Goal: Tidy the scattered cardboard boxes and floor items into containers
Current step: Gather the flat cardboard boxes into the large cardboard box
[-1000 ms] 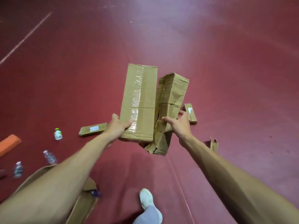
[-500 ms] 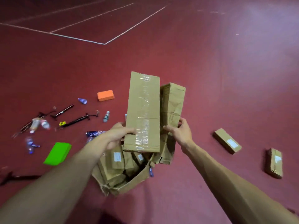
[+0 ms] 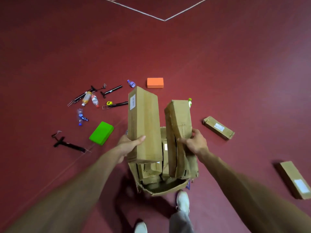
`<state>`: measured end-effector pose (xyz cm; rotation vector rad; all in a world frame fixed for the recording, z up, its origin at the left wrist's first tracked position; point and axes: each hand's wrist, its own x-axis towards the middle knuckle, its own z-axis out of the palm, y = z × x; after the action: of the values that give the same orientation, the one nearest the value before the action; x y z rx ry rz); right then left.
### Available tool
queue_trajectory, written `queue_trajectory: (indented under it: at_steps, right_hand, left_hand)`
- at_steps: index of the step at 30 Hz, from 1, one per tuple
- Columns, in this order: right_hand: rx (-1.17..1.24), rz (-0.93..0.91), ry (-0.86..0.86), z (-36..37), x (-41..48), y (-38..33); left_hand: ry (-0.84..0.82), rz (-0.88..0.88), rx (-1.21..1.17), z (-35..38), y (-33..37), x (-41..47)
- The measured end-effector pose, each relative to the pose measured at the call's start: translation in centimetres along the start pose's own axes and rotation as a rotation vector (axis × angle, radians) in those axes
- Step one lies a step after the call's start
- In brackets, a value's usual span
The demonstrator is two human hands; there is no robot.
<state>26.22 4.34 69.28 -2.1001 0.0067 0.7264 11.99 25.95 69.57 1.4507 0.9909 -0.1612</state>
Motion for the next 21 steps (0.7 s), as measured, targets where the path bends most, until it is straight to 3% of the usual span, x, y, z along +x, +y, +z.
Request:
queue_trajectory:
  at_steps: [5,14,18,21]
  right_hand:
    - [-0.042,0.072,-0.074,-1.5,6.8,1.3]
    - [-0.091,0.112,-0.283,-3.4,14.6,3.0]
    - [-0.204,0.13,-0.263,-4.2,15.7,3.5]
    - [-0.215,0.16,-0.267,-4.7,15.7,3.4]
  left_hand:
    - [0.1,-0.172,-0.054,3.3,1.0,5.2]
    - [0.226,-0.173,0.015,10.3,1.8,10.6]
    - [0.212,-0.265,0.091,11.2,2.2,11.0]
    - [0.213,-0.199,0.084,11.3,3.4,10.1]
